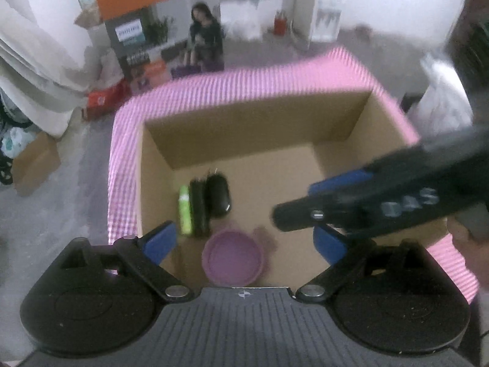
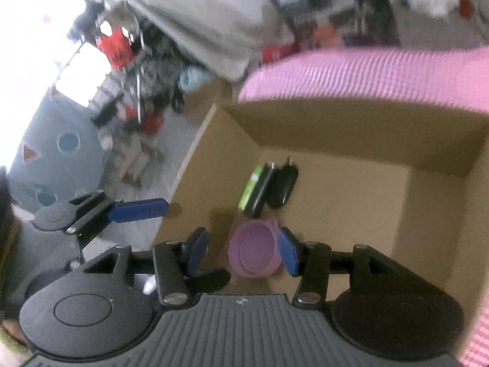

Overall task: Organize rigid objects
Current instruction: 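Move the right gripper back to the black electrical tape roll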

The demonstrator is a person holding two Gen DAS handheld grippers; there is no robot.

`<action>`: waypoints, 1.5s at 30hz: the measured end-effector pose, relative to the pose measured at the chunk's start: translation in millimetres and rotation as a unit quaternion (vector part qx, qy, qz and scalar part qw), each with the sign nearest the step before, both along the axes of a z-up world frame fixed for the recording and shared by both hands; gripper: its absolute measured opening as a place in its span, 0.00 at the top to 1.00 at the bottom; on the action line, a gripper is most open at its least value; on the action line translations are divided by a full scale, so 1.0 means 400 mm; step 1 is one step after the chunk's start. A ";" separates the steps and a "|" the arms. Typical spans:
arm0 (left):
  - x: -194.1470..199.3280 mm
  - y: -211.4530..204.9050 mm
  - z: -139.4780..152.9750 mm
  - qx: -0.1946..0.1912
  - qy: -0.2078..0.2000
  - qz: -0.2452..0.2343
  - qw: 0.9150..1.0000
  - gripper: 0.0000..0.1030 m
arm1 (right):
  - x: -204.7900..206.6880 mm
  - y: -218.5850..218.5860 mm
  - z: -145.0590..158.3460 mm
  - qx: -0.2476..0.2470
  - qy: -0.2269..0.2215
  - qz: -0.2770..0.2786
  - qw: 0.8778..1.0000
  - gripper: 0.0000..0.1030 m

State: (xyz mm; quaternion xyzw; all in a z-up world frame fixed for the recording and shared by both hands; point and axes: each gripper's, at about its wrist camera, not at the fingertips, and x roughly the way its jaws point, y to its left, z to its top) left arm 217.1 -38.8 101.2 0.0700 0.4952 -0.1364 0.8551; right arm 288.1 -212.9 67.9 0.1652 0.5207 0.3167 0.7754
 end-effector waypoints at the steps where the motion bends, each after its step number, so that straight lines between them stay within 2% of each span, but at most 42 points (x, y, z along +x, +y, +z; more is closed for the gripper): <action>1: -0.005 0.000 0.014 -0.016 -0.009 0.001 1.000 0.05 | -0.016 -0.020 0.020 0.007 -0.014 -0.009 1.000 0.43; 2: -0.007 0.000 0.023 -0.030 -0.015 0.002 0.999 0.05 | -0.035 -0.043 0.042 0.015 -0.032 -0.019 0.999 0.38; 4: -0.022 -0.004 0.036 -0.069 -0.019 0.004 0.997 0.05 | -0.069 -0.091 0.082 0.032 -0.061 -0.033 0.997 0.35; 6: -0.033 -0.008 0.036 -0.116 -0.016 0.014 0.993 0.05 | -0.116 -0.150 0.120 0.060 -0.093 -0.052 0.992 0.28; 9: -0.060 -0.020 0.030 -0.192 -0.001 0.030 0.981 0.05 | -0.206 -0.237 0.169 0.082 -0.153 -0.084 0.981 0.13; 11: -0.089 -0.042 0.029 -0.212 0.000 0.026 0.977 0.05 | -0.271 -0.274 0.189 0.081 -0.194 -0.101 0.972 0.01; 14: -0.157 -0.076 0.028 -0.206 -0.027 0.020 0.978 0.04 | -0.380 -0.318 0.198 0.059 -0.248 -0.117 0.960 0.00; 17: -0.242 -0.097 0.014 -0.199 -0.058 0.013 0.978 0.00 | -0.480 -0.337 0.179 0.009 -0.282 -0.128 0.951 0.00; 22: -0.349 -0.098 -0.049 -0.189 -0.066 0.021 0.980 0.00 | -0.587 -0.297 0.095 -0.124 -0.307 -0.149 0.932 0.00; 25: -0.410 -0.092 -0.096 -0.176 -0.079 0.038 0.981 0.00 | -0.646 -0.248 0.035 -0.184 -0.318 -0.126 0.922 0.00; 30: -0.476 -0.089 -0.154 -0.160 -0.078 0.020 0.984 0.00 | -0.703 -0.187 -0.030 -0.195 -0.292 -0.107 0.930 0.00; 34: -0.496 -0.098 -0.175 -0.153 -0.089 0.020 0.984 0.00 | -0.744 -0.161 -0.033 -0.214 -0.318 -0.117 0.916 0.00; 37: -0.509 -0.128 -0.189 -0.115 -0.109 0.014 0.987 0.00 | -0.781 -0.162 -0.030 -0.222 -0.334 -0.117 0.909 0.00; 40: -0.523 -0.153 -0.210 -0.089 -0.119 0.003 0.989 0.00 | -0.788 -0.169 -0.045 -0.224 -0.325 -0.121 0.911 0.00; 45: -0.532 -0.187 -0.241 -0.088 -0.103 -0.026 0.990 0.00 | -0.802 -0.202 -0.076 -0.211 -0.317 -0.146 0.913 0.00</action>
